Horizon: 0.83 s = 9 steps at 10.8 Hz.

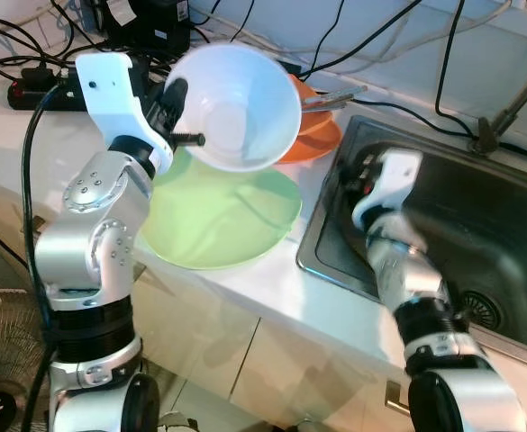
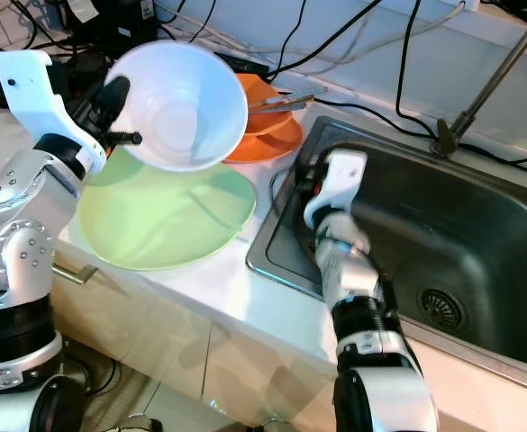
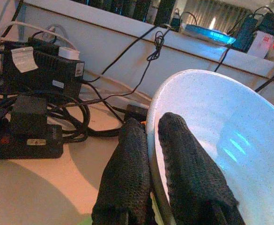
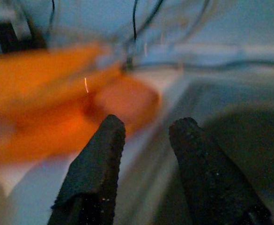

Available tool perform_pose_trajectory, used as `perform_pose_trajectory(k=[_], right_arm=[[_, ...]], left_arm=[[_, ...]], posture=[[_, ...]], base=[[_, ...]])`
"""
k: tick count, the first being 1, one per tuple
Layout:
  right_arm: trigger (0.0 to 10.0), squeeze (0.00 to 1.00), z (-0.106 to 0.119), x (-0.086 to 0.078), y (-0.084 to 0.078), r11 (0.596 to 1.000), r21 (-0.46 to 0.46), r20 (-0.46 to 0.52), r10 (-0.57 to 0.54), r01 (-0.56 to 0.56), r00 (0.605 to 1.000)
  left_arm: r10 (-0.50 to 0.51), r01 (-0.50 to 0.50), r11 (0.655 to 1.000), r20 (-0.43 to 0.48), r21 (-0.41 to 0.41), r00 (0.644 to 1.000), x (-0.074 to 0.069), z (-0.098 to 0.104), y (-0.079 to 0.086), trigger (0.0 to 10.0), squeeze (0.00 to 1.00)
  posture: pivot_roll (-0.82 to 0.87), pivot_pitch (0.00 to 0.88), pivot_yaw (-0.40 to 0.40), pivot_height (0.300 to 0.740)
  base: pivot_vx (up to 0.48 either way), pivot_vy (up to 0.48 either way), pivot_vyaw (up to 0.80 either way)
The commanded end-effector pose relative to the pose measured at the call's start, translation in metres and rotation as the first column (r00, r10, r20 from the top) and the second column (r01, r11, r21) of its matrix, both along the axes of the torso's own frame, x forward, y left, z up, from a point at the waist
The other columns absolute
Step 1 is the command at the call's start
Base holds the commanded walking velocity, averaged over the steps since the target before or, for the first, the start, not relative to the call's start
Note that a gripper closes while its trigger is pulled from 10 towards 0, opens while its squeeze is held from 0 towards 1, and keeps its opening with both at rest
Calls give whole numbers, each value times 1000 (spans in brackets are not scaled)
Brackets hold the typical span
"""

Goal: Kitchen organization

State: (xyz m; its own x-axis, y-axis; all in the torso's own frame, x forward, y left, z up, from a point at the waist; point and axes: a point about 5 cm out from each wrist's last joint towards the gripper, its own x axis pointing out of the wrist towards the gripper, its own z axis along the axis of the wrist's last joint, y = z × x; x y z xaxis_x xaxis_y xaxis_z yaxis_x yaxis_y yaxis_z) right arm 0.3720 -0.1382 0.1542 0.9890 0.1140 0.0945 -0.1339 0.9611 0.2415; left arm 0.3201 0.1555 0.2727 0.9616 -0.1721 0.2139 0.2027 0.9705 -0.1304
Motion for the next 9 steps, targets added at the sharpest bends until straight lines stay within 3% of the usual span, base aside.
perform_pose_trajectory(k=[1, 5, 6, 9], right_arm=[[10000, 1000, 24, 4, -5, 999, 37, 65, -18, 16, 998], [10000, 1000, 65, 5, -3, 992, 122, 173, 8, -30, 985], [10000, 0, 70, 4, 1, 986, 153, 178, 38, -66, 983], [10000, 0, 78, -1, 9, 950, 264, 176, 121, -165, 977]], left_arm=[[-29, 29, 1000, 51, 3, 998, -1, 11, -10, 10000, 0], [17, -19, 1000, 111, 20, 994, 2, 16, -8, 10000, 0], [27, -30, 999, 126, 27, 992, 2, 18, -8, 10000, 0], [38, -51, 996, 159, 80, 987, 5, 20, -11, 10000, 0]], posture=[[54, 55, -143, 740], [49, 46, -146, 740], [50, 41, -147, 740], [47, 29, -148, 740]], base=[[0, 0, 0], [0, 0, 0], [0, 0, 0], [0, 0, 0]])
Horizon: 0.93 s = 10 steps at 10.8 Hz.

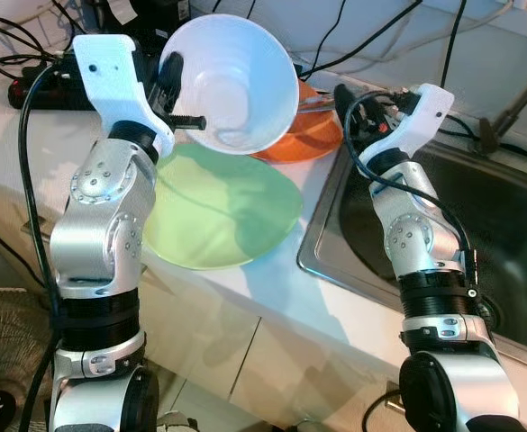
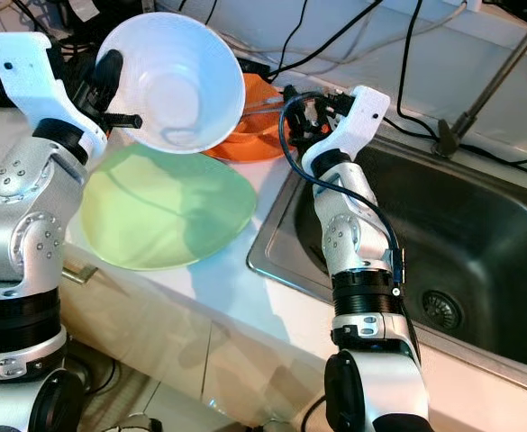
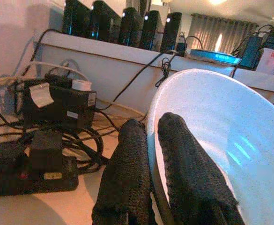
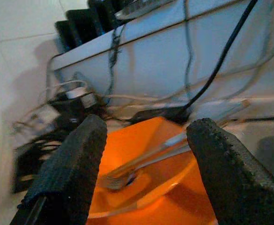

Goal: Kitchen organization

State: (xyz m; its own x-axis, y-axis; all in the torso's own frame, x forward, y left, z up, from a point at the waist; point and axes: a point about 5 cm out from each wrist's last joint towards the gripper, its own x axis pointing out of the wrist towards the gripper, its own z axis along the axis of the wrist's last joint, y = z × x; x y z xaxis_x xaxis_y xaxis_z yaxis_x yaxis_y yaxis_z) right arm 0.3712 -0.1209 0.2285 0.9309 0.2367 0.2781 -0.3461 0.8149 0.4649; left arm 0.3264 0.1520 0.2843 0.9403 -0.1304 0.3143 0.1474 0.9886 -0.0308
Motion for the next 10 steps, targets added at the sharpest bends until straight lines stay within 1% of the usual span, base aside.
perform_pose_trajectory(k=[1, 2, 3, 7, 10], right_arm=[[10000, 0, 7, -3, -4, 999, 30, 24, 16, -17, 1000], [10000, 0, 12, -8, 5, 994, 36, 37, 105, -107, 994], [10000, 0, 12, -10, 9, 989, 32, 41, 140, -141, 989], [10000, 0, 12, -16, 17, 978, 24, 27, 205, -205, 978], [10000, 0, 9, -17, 19, 976, 23, 11, 217, -217, 976]], left_arm=[[-23, 23, 1000, 46, 14, 999, -1, 9, -9, 10000, 0], [-23, 21, 999, 57, 26, 998, 0, 10, -12, 10000, 0], [-27, 25, 999, 63, 29, 998, 1, 11, -15, 10000, 0], [-33, 31, 999, 84, 32, 996, 4, 14, -18, 10000, 0], [-53, 50, 998, 91, 37, 994, 6, 14, -22, 10000, 0]], posture=[[47, 28, -148, 740], [45, 25, -147, 740], [45, 25, -147, 740], [40, 41, -147, 740], [37, 47, -146, 740]], base=[[0, 0, 0], [0, 0, 0], [0, 0, 0], [0, 0, 0], [0, 0, 0]])
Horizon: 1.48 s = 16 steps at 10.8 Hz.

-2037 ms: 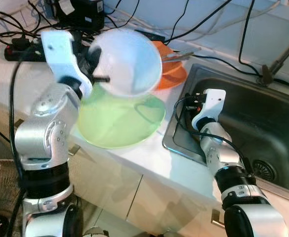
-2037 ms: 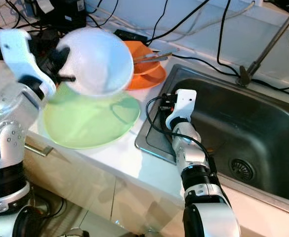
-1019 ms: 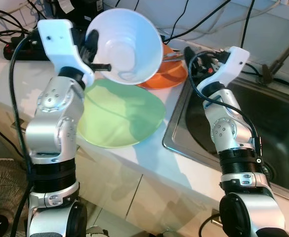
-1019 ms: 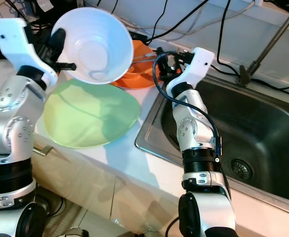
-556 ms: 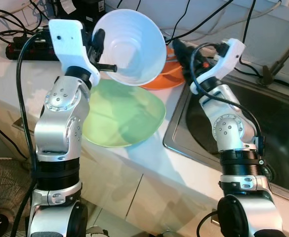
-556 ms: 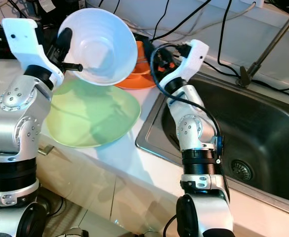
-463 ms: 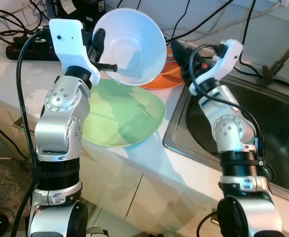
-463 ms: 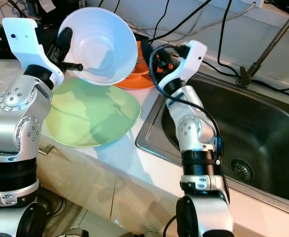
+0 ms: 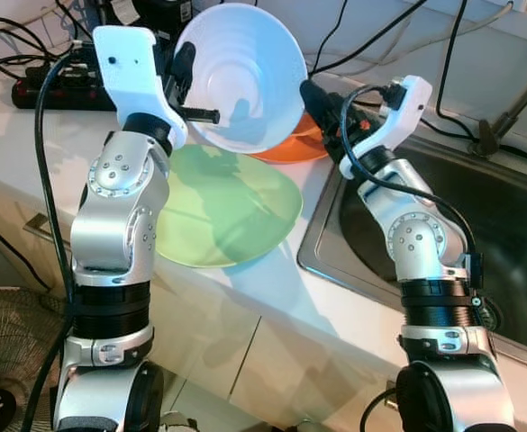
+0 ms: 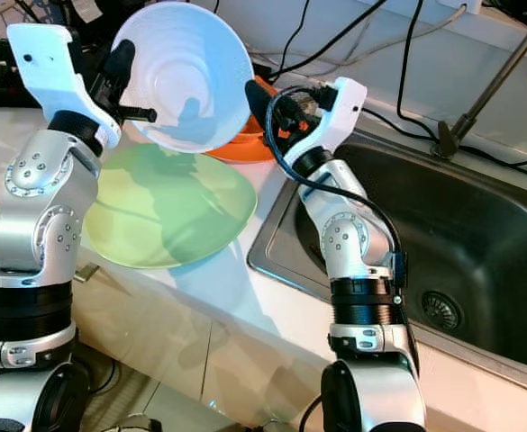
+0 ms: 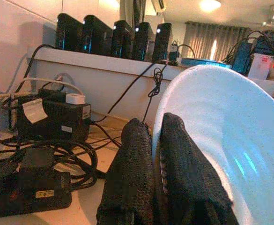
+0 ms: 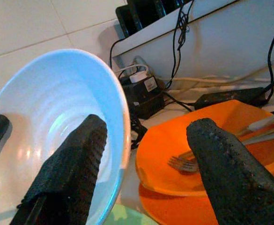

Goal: Kitchen organization

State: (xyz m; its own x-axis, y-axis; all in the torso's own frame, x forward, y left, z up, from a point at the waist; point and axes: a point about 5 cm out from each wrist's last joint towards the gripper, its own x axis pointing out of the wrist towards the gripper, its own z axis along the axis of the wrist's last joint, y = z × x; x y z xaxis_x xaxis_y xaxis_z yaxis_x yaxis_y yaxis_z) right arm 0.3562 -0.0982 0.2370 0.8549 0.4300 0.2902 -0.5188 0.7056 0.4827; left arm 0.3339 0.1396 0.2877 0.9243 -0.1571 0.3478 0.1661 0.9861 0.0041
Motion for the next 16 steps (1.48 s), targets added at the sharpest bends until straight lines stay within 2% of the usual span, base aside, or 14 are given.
perform_pose_trajectory(k=[1, 9, 10, 11, 16], right_arm=[[10000, 0, 0, -2, -3, 1000, -2, 1, 0, 0, 1000], [10000, 0, -6, -3, 3, 1000, -29, -23, 5, -6, 1000], [4314, 0, -6, -3, 3, 1000, -30, -25, 5, -6, 1000], [0, 0, -7, -3, 4, 1000, -31, -27, 5, -6, 1000], [0, 0, -9, -3, 5, 999, -32, -32, 12, -13, 999]], left_arm=[[-39, 39, 999, 50, 7, 998, -1, 10, -11, 10000, 0], [-110, 111, 994, 82, -10, 991, -4, 14, -24, 10000, 0], [-112, 113, 993, 84, -11, 990, -4, 14, -24, 10000, 0], [-116, 118, 993, 86, -13, 990, -4, 14, -25, 10000, 0], [-128, 129, 992, 95, -3, 987, -5, 14, -26, 10000, 0]], posture=[[38, 51, -146, 740], [38, 56, -145, 740], [38, 56, -145, 740], [39, 56, -145, 740], [40, 55, -146, 740]], base=[[0, 0, 0], [0, 0, 0], [0, 0, 0], [0, 0, 0], [0, 0, 0]])
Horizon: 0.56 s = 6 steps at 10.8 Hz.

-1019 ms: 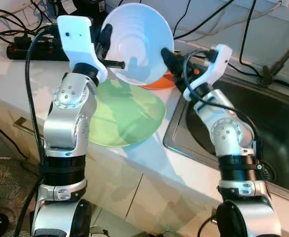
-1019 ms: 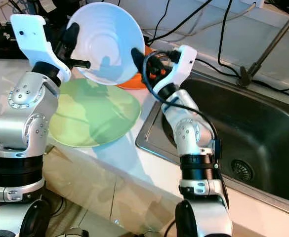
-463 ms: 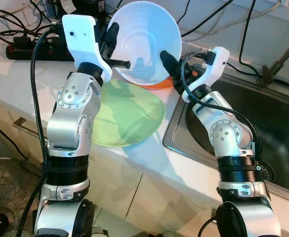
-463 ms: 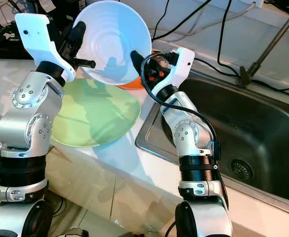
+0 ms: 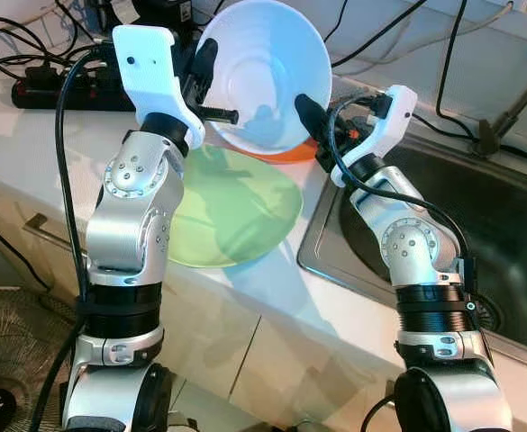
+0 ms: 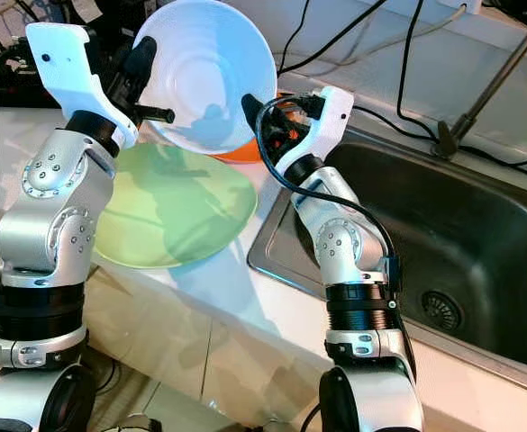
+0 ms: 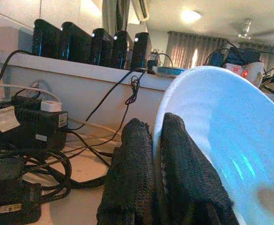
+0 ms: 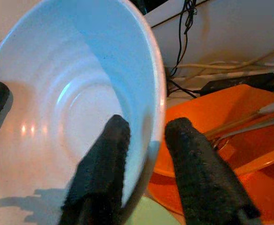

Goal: Kitchen organization

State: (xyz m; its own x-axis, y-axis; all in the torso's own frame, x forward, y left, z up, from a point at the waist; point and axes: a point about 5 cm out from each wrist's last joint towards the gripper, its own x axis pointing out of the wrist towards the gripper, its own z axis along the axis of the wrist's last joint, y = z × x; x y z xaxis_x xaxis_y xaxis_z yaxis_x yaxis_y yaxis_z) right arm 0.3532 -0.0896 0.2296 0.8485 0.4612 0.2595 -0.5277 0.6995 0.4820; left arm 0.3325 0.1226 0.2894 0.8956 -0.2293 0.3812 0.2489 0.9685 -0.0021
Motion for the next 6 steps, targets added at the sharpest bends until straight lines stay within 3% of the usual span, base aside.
perform_pose_trajectory(k=[1, 4, 5, 6], right_arm=[[0, 0, -2, 0, -3, 1000, -13, -7, -16, 16, 1000], [0, 0, -3, -1, -2, 1000, -18, -13, -13, 13, 1000], [0, 0, -4, 0, -2, 1000, -19, -17, -13, 13, 1000], [0, 0, -4, 0, -2, 1000, -20, -17, -12, 11, 1000]], left_arm=[[-45, 45, 999, 64, 12, 997, -4, 13, -10, 10000, 0], [-59, 55, 997, 73, 46, 996, -5, 12, -14, 10000, 0], [-66, 61, 997, 76, 55, 995, -5, 13, -15, 10000, 843], [-70, 65, 996, 79, 58, 994, -6, 13, -16, 10000, 1000]], posture=[[40, 55, -146, 740], [39, 56, -145, 740], [39, 56, -146, 740], [40, 56, -147, 740]], base=[[0, 0, 0], [0, 0, 0], [0, 0, 0], [0, 0, 0]])
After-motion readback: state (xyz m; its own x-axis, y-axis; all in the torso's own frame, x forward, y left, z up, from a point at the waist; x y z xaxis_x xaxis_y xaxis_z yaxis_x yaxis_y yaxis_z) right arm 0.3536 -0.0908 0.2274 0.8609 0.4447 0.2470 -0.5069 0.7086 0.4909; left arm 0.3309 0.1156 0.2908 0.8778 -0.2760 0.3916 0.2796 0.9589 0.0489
